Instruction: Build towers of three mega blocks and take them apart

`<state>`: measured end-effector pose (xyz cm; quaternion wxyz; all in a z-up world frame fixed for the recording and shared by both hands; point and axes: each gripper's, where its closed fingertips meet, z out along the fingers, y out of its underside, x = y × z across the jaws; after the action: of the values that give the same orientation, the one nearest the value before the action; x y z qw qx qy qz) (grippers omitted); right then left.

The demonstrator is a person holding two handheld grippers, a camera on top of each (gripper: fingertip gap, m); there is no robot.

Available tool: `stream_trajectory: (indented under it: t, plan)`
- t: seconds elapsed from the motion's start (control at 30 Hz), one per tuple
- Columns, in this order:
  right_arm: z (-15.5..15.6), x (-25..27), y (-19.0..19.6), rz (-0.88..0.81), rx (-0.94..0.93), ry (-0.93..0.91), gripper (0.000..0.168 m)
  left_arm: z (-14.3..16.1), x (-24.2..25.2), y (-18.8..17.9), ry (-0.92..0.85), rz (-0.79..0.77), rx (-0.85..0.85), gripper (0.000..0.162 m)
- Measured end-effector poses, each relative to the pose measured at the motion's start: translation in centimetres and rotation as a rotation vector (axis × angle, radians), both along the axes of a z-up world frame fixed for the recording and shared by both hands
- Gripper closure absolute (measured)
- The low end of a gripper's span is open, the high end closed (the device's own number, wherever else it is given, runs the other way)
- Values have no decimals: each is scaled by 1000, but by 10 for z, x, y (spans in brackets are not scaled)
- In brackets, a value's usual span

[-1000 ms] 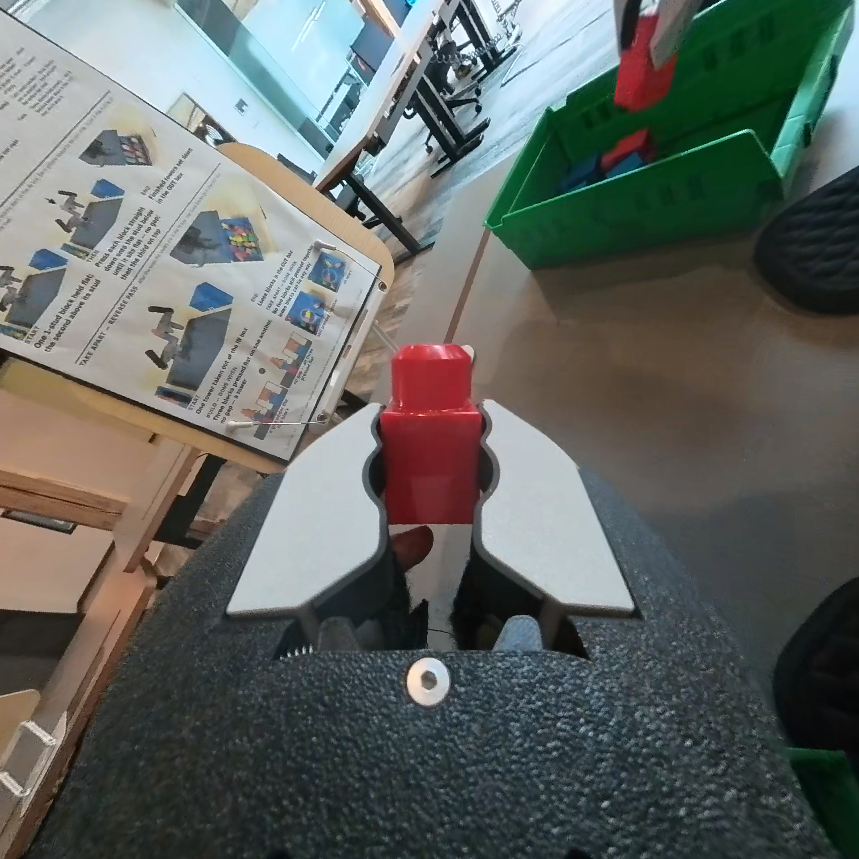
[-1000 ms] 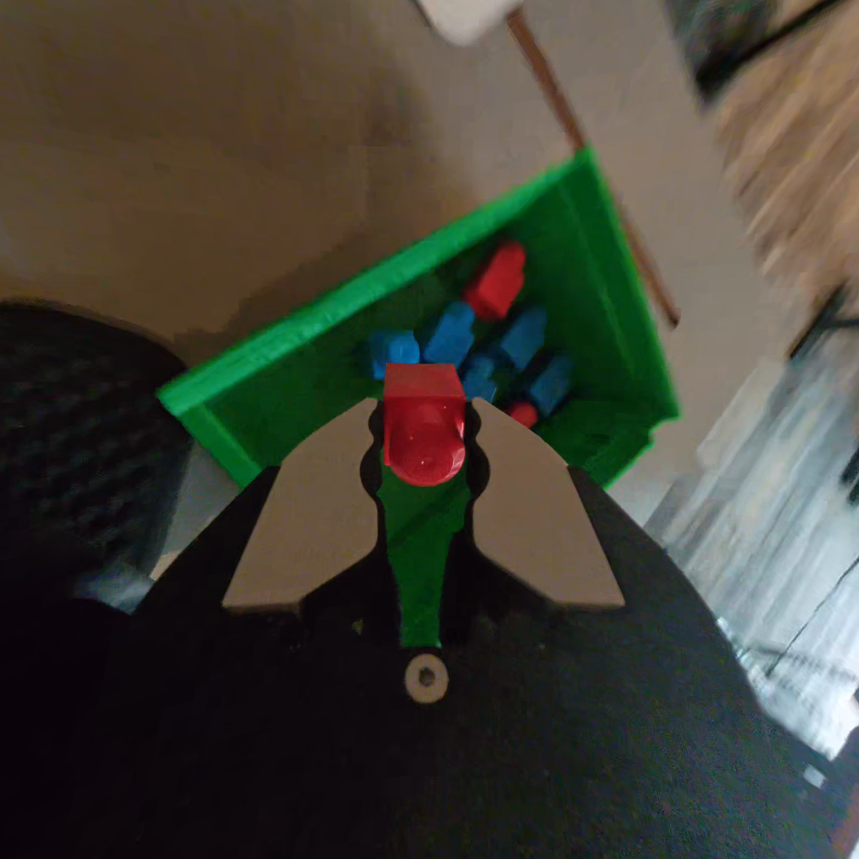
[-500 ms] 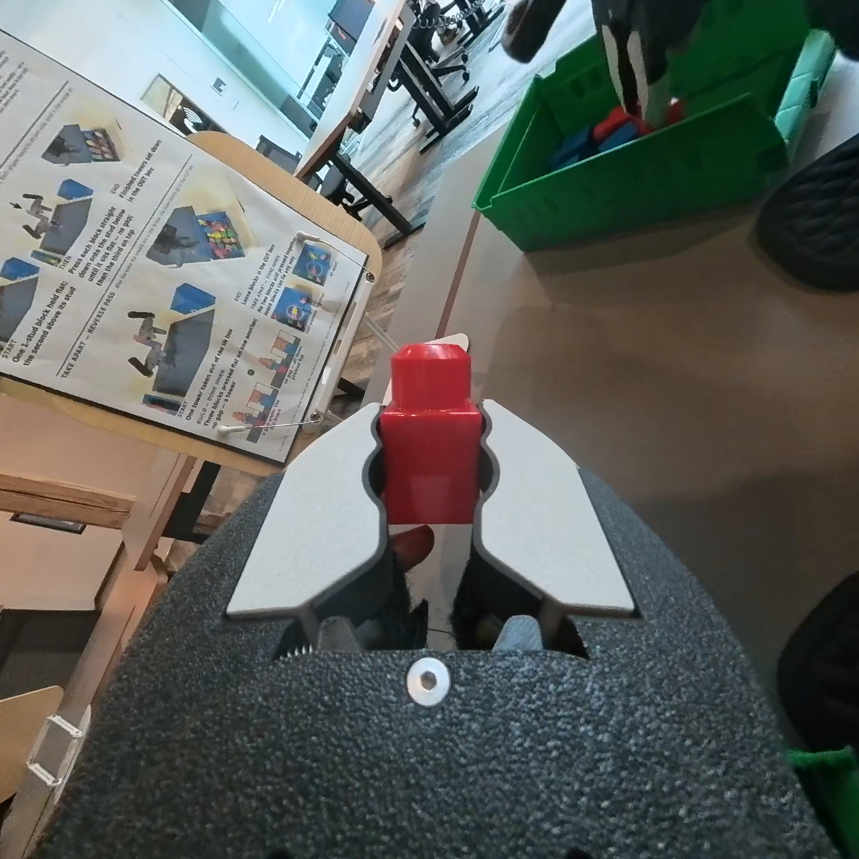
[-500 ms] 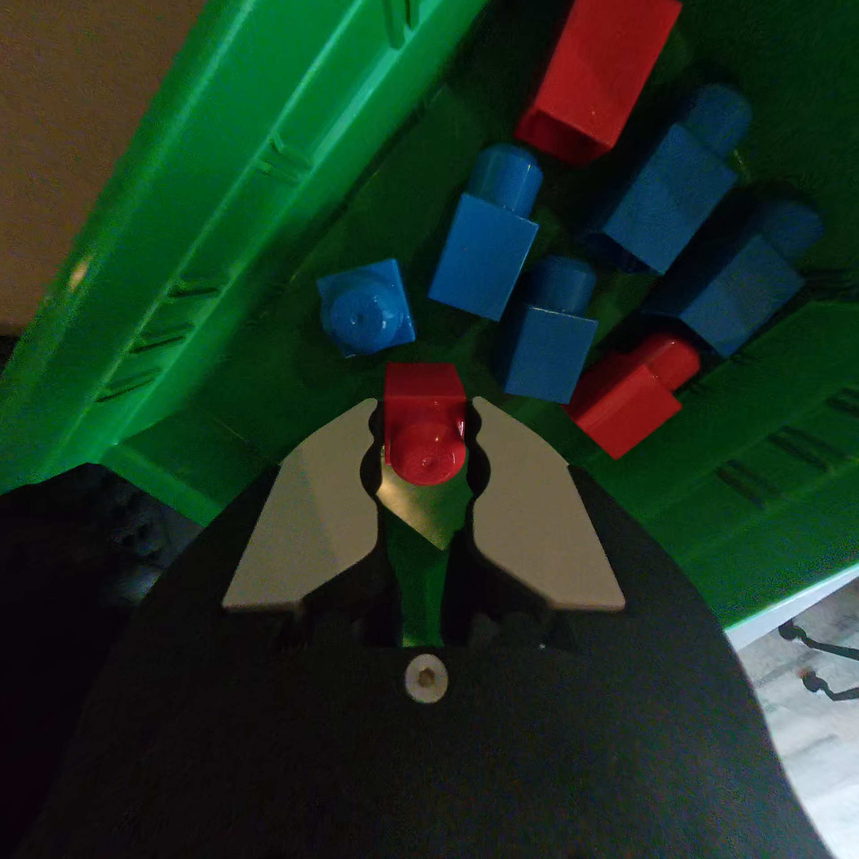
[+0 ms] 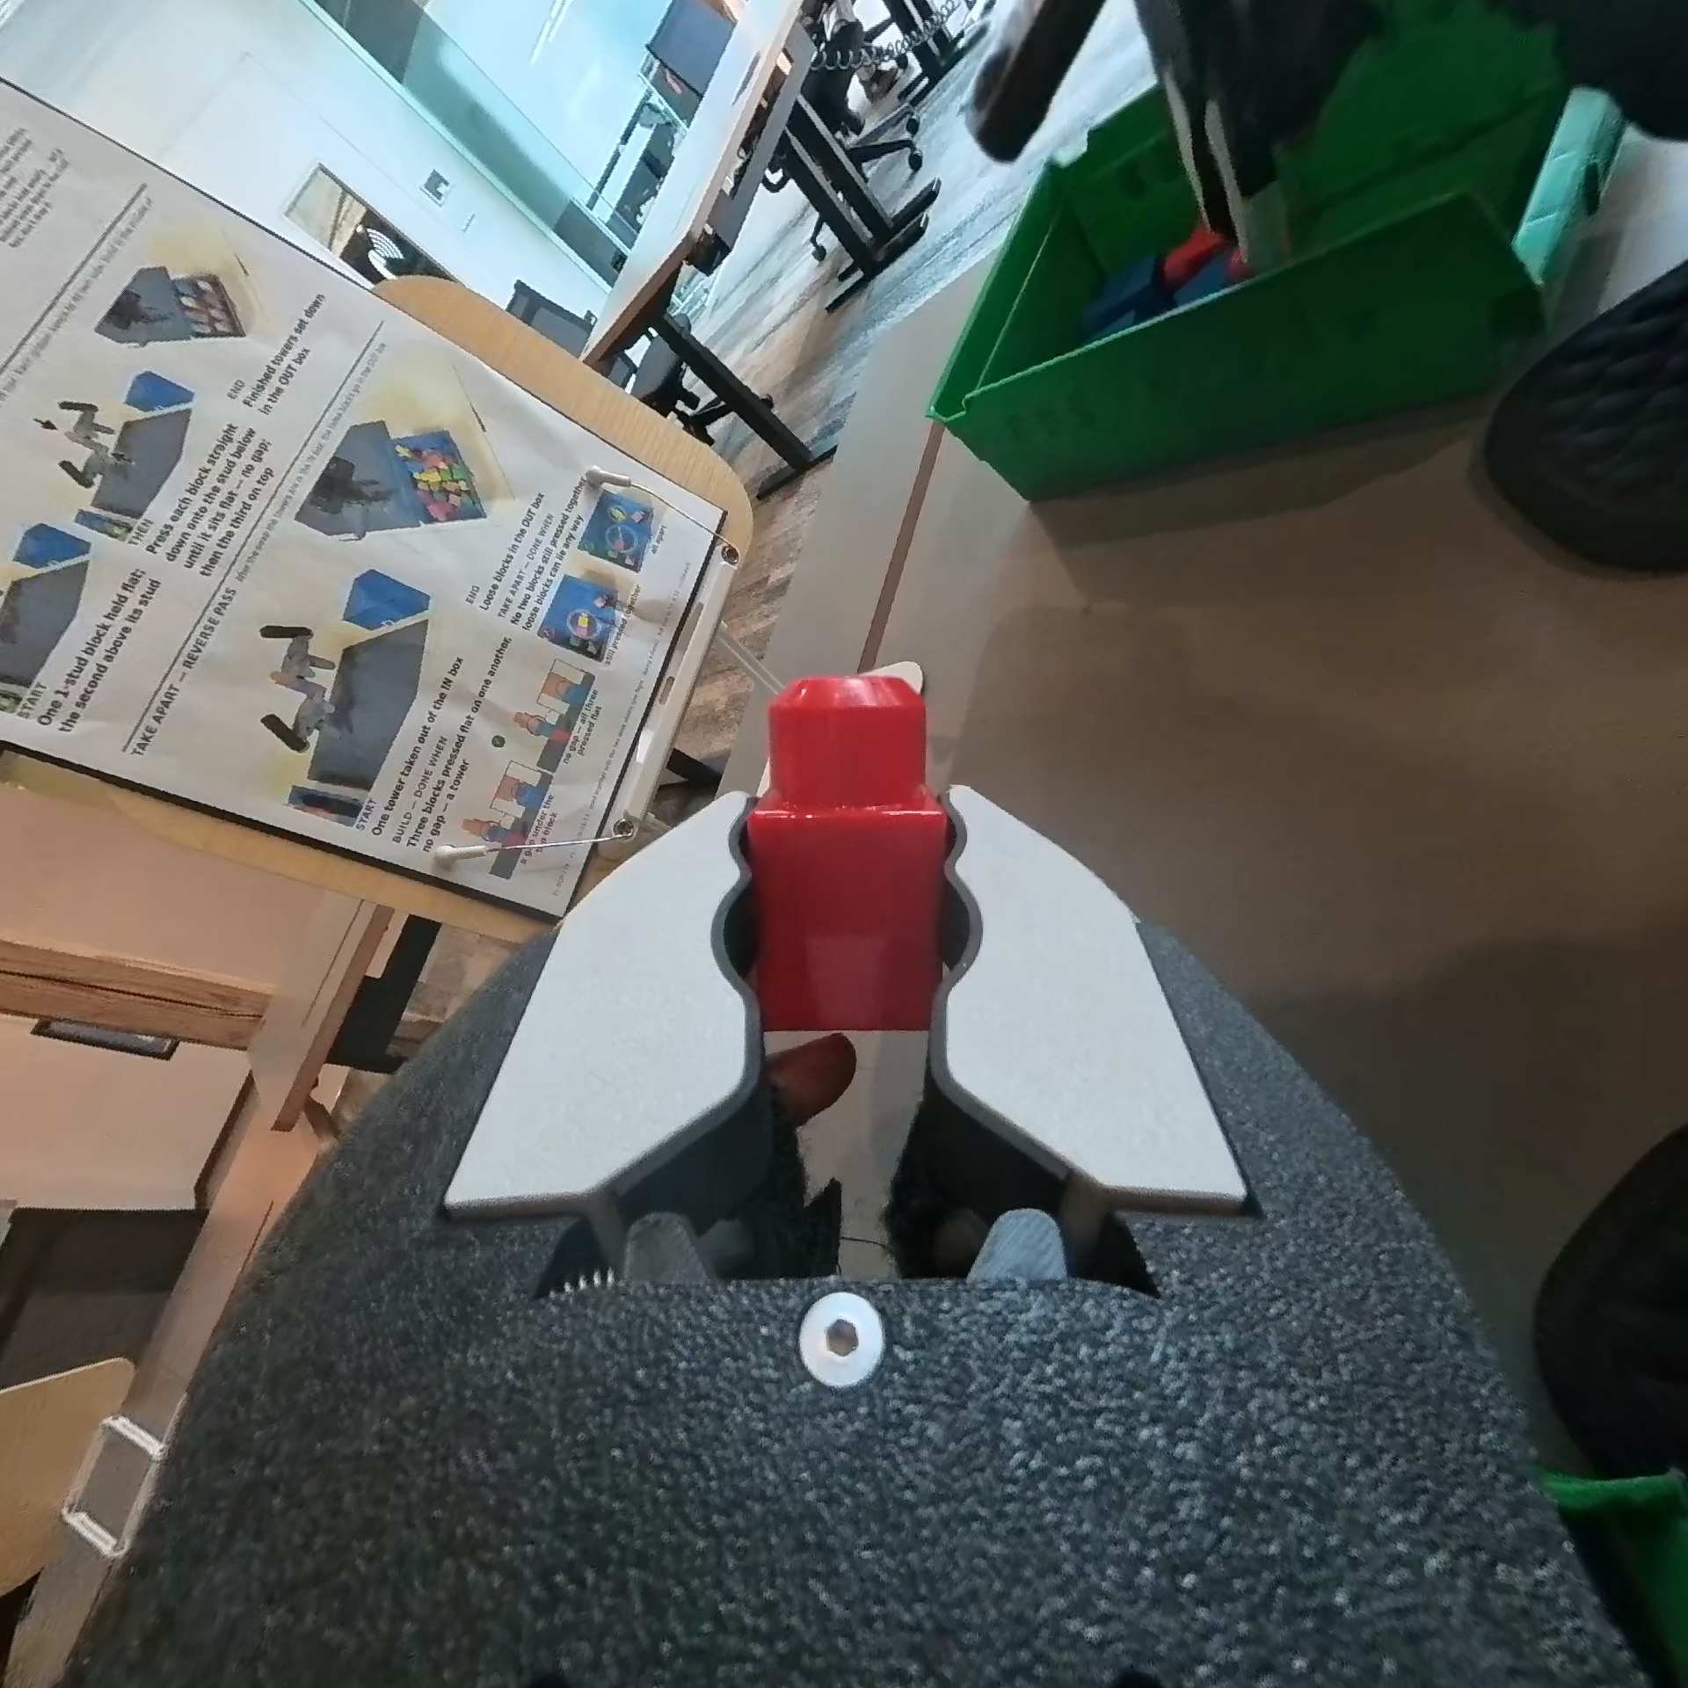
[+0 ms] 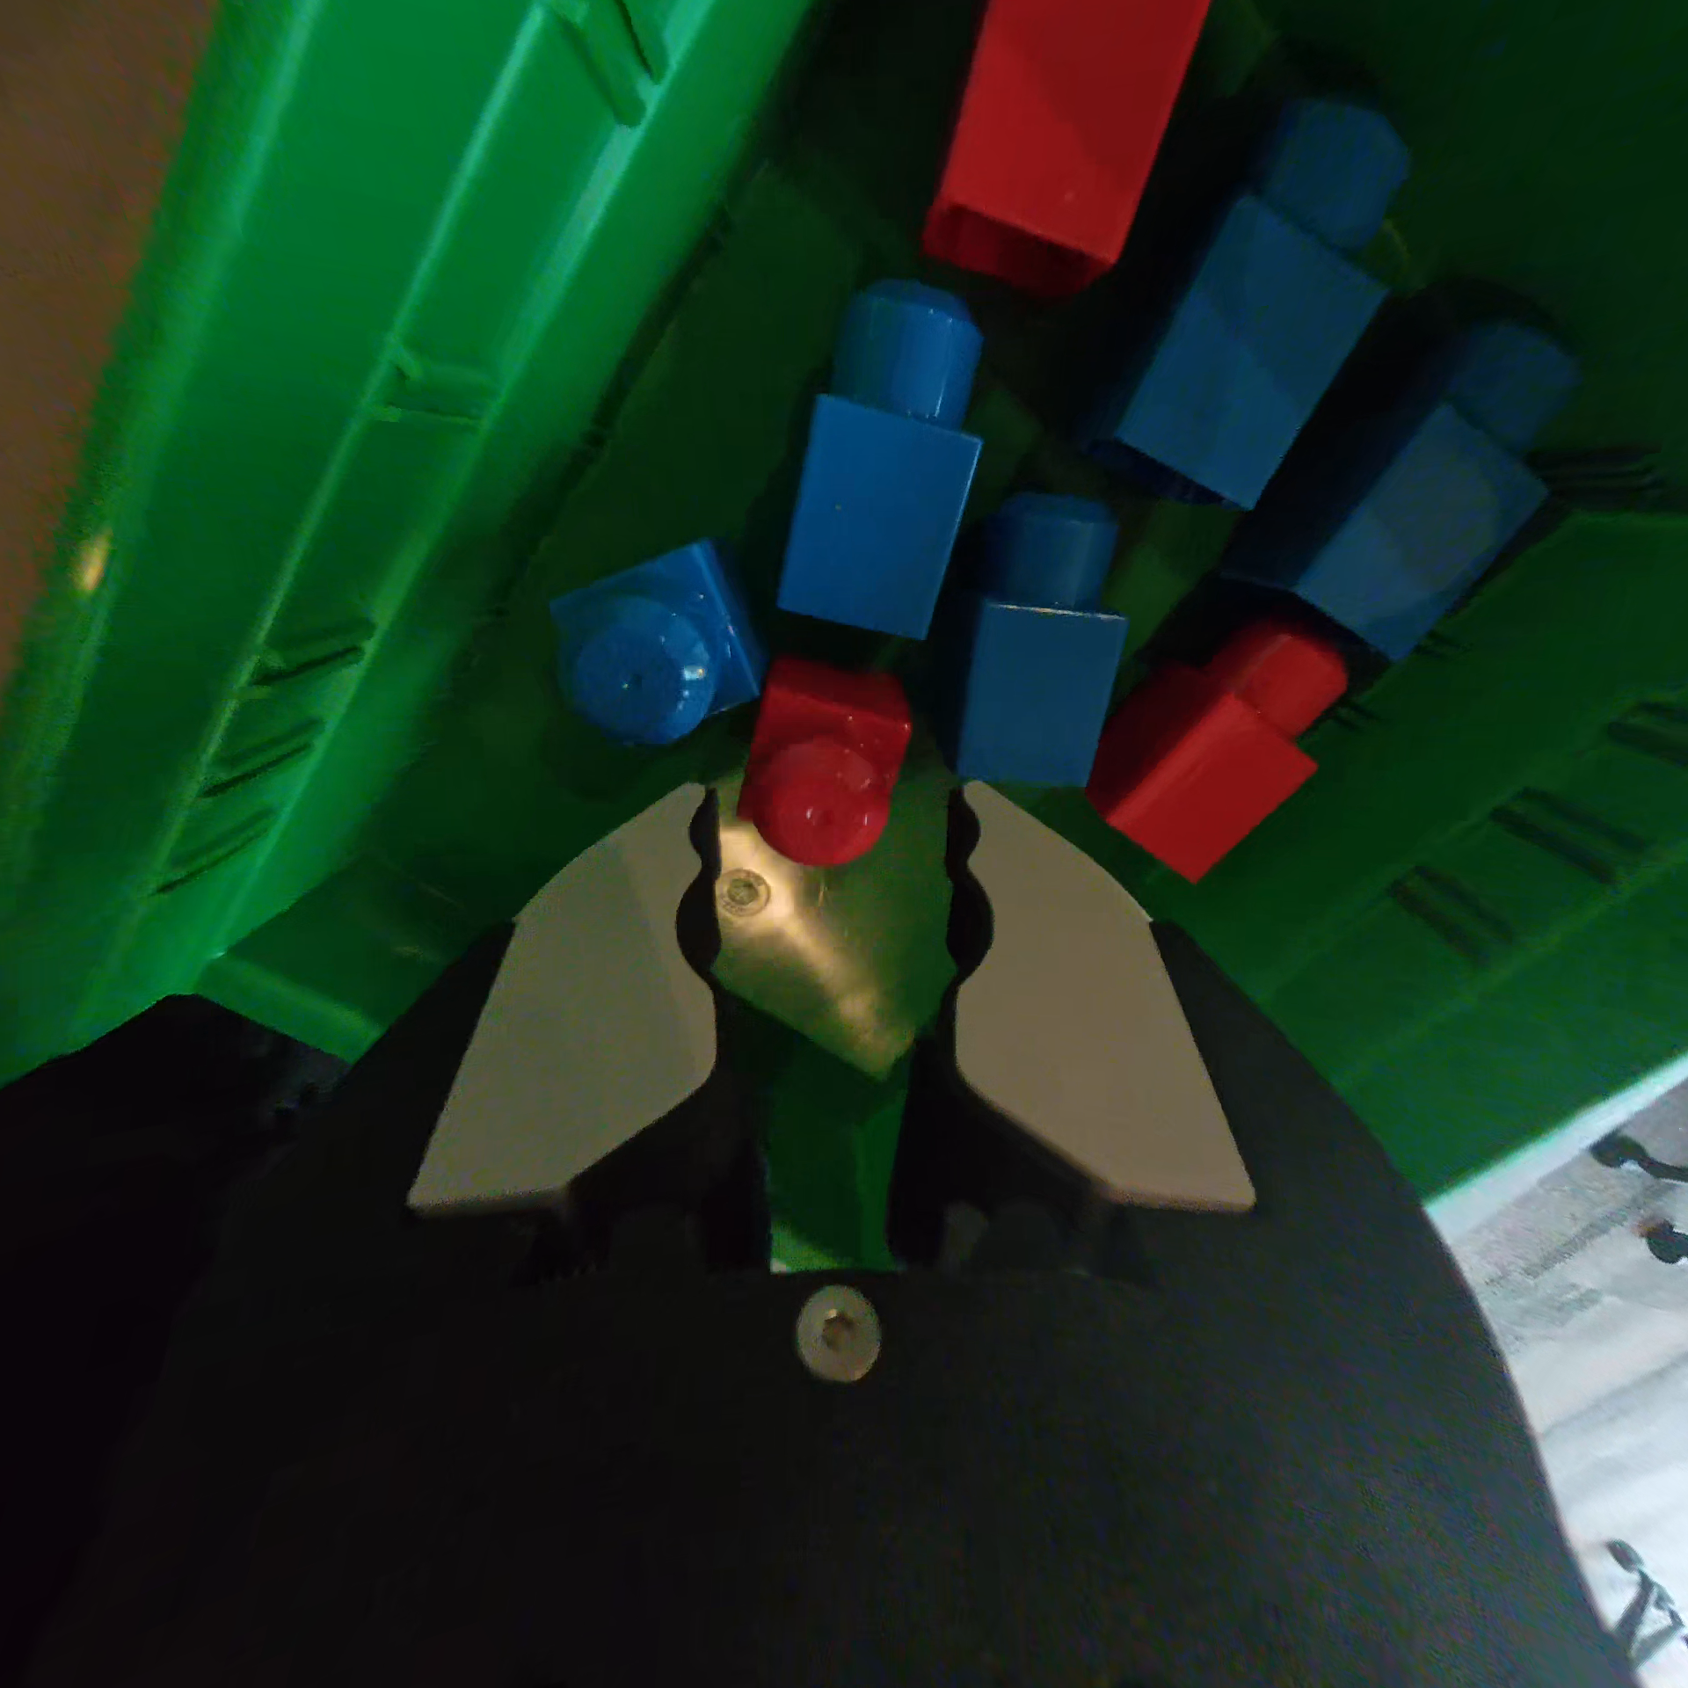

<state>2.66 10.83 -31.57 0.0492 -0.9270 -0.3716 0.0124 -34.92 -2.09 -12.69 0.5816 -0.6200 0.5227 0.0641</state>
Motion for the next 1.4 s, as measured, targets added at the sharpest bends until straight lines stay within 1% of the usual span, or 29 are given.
stream_trajectory:
  t: [0.07, 0.1, 0.17, 0.2, 0.27, 0.37, 0.43, 0.47, 0.5, 0.57, 0.63, 0.73, 0.9, 1.03, 1.3, 1.4]
  plan:
    - [17, 4, -1, -19, 62, 2, 121, 1, 2, -1, -4, -11, 3, 127]
    - [30, 5, -1, -19, 122, 15, 121, 2, 4, -1, -8, -22, 4, 127]
    - [67, -4, 1, 33, 304, 76, 122, 3, 12, -3, -15, -56, 5, 127]
    - [88, -15, 1, 87, 406, 121, 120, 3, 17, -5, -19, -79, 5, 127]
    - [131, -48, -9, 254, 602, 228, 115, 3, 27, -6, -22, -124, -1, 127]
    - [183, -116, -44, 591, 828, 398, 115, 0, 44, -8, -6, -179, -18, 127]
    - [205, -163, -78, 817, 900, 521, 117, -5, 54, -7, 12, -206, -32, 127]
    - [211, -185, -95, 921, 912, 574, 118, -7, 59, -7, 24, -217, -39, 127]
    - [214, -204, -111, 1010, 915, 611, 119, -9, 63, -6, 35, -226, -45, 127]
    - [213, -237, -134, 1138, 905, 633, 119, -14, 72, -5, 57, -243, -59, 127]
    - [203, -260, -144, 1204, 884, 598, 119, -19, 78, -4, 79, -253, -70, 127]
    - [188, -281, -152, 1267, 859, 531, 119, -23, 83, -3, 101, -258, -79, 126]
    - [187, -294, -155, 1290, 890, 549, 126, -22, 85, -4, 90, -267, -79, 127]
    - [189, -297, -156, 1303, 932, 542, 140, -19, 85, -5, 81, -271, -71, 127]
    - [195, -296, -156, 1314, 959, 580, 141, -13, 86, -4, 58, -268, -40, 126]
    - [198, -280, -149, 1277, 956, 539, 141, -10, 82, -2, 53, -240, -31, 125]
